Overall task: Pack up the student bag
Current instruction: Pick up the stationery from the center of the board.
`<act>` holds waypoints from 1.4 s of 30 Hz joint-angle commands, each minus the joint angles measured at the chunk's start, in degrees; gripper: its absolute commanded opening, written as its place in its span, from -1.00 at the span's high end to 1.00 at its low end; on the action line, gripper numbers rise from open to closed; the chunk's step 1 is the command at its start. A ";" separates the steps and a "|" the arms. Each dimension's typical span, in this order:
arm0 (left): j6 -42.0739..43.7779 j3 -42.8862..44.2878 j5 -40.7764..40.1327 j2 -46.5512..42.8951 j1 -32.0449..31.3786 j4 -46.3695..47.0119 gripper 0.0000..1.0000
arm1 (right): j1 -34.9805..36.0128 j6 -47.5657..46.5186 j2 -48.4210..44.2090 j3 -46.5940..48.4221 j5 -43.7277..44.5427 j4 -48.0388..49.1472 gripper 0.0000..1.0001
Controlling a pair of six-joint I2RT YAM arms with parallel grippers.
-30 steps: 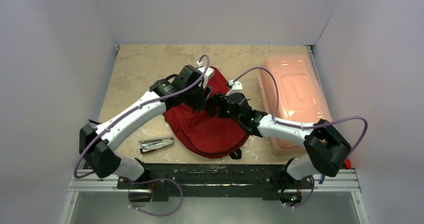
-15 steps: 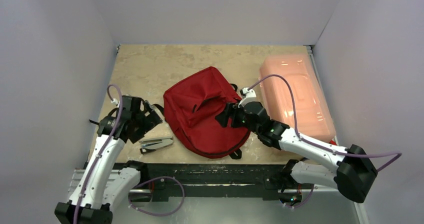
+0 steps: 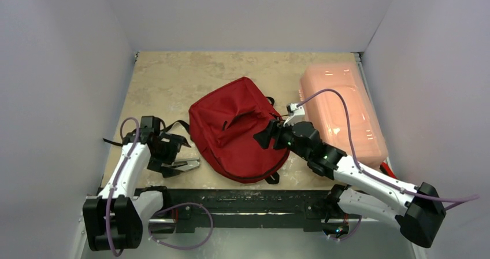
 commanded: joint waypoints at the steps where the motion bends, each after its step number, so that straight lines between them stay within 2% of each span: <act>1: -5.58 -1.48 3.74 4.82 0.51 5.22 -0.89 | 1.03 -2.96 -1.06 -0.09 -0.04 0.62 -0.51; 4: 0.60 3.91 -4.85 4.05 0.59 0.38 -0.83 | 6.54 -9.40 0.63 2.42 -2.33 3.39 -0.49; 9: 11.83 16.93 -25.45 -5.93 0.44 -6.44 -0.84 | 20.09 -26.03 7.17 8.15 -0.93 10.72 -0.56; 12: 19.18 24.24 -33.99 -9.49 -0.38 -8.71 -0.91 | 22.59 -37.91 16.17 11.71 -4.72 17.99 -0.58; 15: 22.36 30.15 -40.85 -10.39 -3.10 -11.49 -0.93 | 23.46 -49.22 27.12 18.88 -9.11 21.06 -0.61; 17: 25.47 31.29 -41.86 -11.29 -5.33 -9.45 -0.94 | 23.51 -53.75 34.99 25.62 -10.62 20.21 -0.57; 19: 29.21 32.45 -41.45 -10.89 -7.21 -8.10 -0.97 | 23.51 -53.75 41.93 31.23 -12.18 19.68 -0.57; 20: 30.71 33.01 -41.15 -10.46 -8.10 -8.03 -0.97 | 23.51 -58.93 45.09 33.42 -12.87 19.59 -0.52; 23: 35.57 33.78 -39.59 -9.38 -9.97 -7.11 -0.98 | 23.49 -63.64 52.38 37.53 -13.65 20.19 -0.46; 27: 36.84 33.27 -37.50 -10.23 -11.97 -5.82 -0.97 | 23.51 -65.61 58.93 41.42 -14.87 18.21 -0.46; 32: 37.24 32.43 -32.76 -9.95 -13.22 -4.73 -0.98 | 23.51 -66.09 64.40 45.43 -17.70 14.48 -0.50; 42: 38.52 32.36 -32.28 -10.63 -14.73 -4.56 -0.98 | 23.50 -66.56 69.98 48.58 -20.51 11.59 -0.52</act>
